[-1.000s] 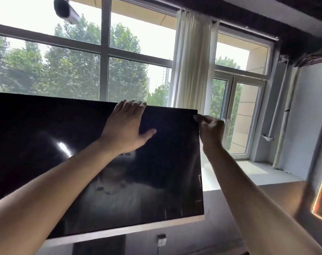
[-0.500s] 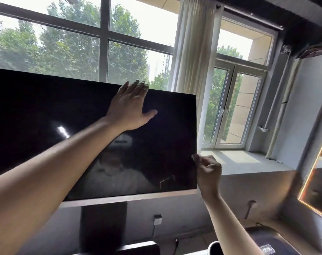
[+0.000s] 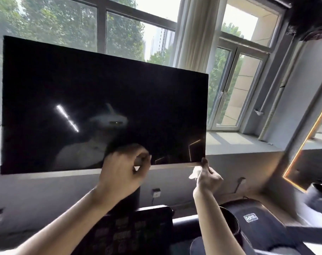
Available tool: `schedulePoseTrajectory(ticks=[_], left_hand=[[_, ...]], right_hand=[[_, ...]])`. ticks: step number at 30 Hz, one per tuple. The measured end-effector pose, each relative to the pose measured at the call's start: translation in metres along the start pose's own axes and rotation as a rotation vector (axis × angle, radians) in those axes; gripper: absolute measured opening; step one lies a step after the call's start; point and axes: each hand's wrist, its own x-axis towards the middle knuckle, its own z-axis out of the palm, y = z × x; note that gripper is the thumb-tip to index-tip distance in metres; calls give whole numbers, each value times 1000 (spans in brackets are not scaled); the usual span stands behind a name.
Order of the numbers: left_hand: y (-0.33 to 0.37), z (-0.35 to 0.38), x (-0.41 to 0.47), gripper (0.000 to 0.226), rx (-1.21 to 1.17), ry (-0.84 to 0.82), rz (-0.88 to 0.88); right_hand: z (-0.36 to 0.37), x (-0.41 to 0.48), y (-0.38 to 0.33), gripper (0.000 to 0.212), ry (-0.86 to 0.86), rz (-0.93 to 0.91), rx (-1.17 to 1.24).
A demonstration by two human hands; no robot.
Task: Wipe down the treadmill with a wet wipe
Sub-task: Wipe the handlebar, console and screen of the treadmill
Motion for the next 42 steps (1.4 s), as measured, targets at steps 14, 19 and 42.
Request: schedulePoseTrajectory(ticks=[14, 19, 42], left_hand=[[-14, -17, -34, 24, -867, -351, -1154], [-29, -18, -40, 25, -901, -304, -1198], [-68, -17, -55, 38, -1049, -210, -1309]], right_hand=[[7, -15, -40, 24, 79, 467, 289], [21, -51, -29, 27, -25, 531, 293], [14, -37, -3, 19, -26, -124, 6]])
